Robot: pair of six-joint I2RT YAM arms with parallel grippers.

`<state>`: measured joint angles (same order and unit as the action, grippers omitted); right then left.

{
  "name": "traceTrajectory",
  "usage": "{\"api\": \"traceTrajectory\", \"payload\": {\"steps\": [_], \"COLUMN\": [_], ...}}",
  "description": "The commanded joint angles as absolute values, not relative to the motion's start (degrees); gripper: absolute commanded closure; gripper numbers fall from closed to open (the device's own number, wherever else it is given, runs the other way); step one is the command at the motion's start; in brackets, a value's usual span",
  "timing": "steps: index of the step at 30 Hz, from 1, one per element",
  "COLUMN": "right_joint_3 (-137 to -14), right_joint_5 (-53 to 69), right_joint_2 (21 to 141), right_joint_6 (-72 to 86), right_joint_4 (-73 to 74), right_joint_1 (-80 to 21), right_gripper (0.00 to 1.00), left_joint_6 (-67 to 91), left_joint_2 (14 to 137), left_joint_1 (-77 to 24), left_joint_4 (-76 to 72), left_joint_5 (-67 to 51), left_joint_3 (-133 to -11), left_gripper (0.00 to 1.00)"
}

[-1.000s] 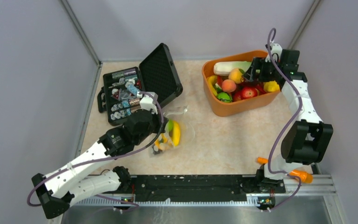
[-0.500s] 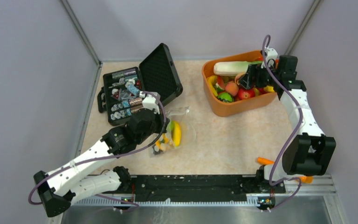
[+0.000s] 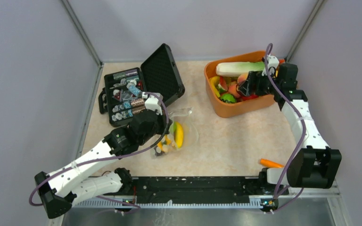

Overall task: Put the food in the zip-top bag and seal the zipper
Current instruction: Pick up the fake fruit from the bin.

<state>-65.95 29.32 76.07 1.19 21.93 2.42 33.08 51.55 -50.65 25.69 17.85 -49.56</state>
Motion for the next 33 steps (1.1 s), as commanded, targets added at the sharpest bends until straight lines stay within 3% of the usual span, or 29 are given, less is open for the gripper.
{"api": "traceTrajectory", "payload": {"steps": [1, 18, 21, 24, 30, 33], "right_joint_3": [-65.3, -66.6, -66.5, -66.1, -64.2, -62.0], "right_joint_5": [29.0, 21.9, 19.6, 18.1, 21.0, 24.3], "right_joint_2": [74.6, 79.8, 80.4, 80.4, 75.4, 70.9], "right_joint_6": [2.2, -1.7, -0.8, 0.5, 4.6, 7.6], "right_joint_4": [22.2, 27.8, 27.1, 25.5, 20.6, 16.0], "right_joint_1": [2.5, -2.2, -2.3, -2.3, -2.3, -2.3], "right_gripper": [0.13, 0.13, 0.18, 0.31, 0.48, 0.51], "left_joint_6": [33.7, 33.7, 33.7, 33.6, 33.6, 33.7], "left_joint_2": [51.6, 52.0, 52.0, 52.1, 52.1, 52.1], "left_joint_1": [-50.6, -50.6, -50.6, -50.6, -50.6, -50.6], "left_joint_4": [23.5, 23.3, 23.3, 23.3, 23.6, 23.6], "left_joint_5": [17.8, 17.5, 17.6, 17.7, 17.8, 17.9], "left_joint_3": [-50.0, -49.8, -49.8, -49.9, -49.9, -49.8], "left_gripper": [1.00, 1.00, 1.00, 1.00, 1.00, 1.00]}}
